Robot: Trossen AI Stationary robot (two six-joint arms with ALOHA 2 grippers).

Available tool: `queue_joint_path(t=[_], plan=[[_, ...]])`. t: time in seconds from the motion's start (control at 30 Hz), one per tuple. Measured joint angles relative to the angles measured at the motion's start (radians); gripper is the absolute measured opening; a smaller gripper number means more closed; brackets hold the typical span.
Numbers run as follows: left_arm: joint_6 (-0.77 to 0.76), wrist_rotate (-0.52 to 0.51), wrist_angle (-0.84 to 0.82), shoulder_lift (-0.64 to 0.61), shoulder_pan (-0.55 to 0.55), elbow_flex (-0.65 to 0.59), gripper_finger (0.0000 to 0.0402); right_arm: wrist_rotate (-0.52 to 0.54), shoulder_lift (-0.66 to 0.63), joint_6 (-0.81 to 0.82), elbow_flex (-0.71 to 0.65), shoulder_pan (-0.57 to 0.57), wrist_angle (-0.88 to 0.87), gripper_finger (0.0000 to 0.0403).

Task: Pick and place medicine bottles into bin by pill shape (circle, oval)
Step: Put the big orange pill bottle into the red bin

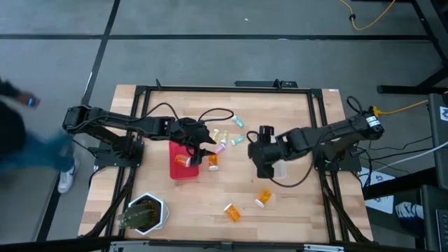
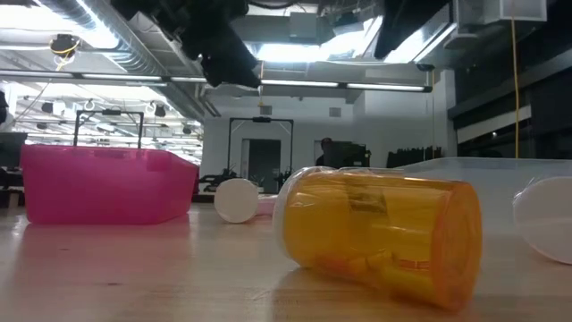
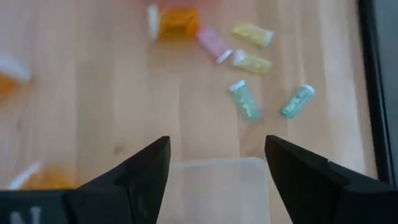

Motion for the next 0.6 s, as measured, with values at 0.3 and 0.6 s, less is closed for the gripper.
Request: queue_joint_path(t=[0.3, 0.6], plan=[[-0.014, -0.024, 0.08, -0.005, -0.03, 0.0, 0.0212, 0.061, -0.004, 0.142, 0.0, -0.032, 0.012, 0.0264], [-0.079, -0.026, 0.125, -0.005, -0.077, 0.0, 0.0212, -0.037, -0.003, 0.276, -0.049, 0.089, 0.025, 0.0264]])
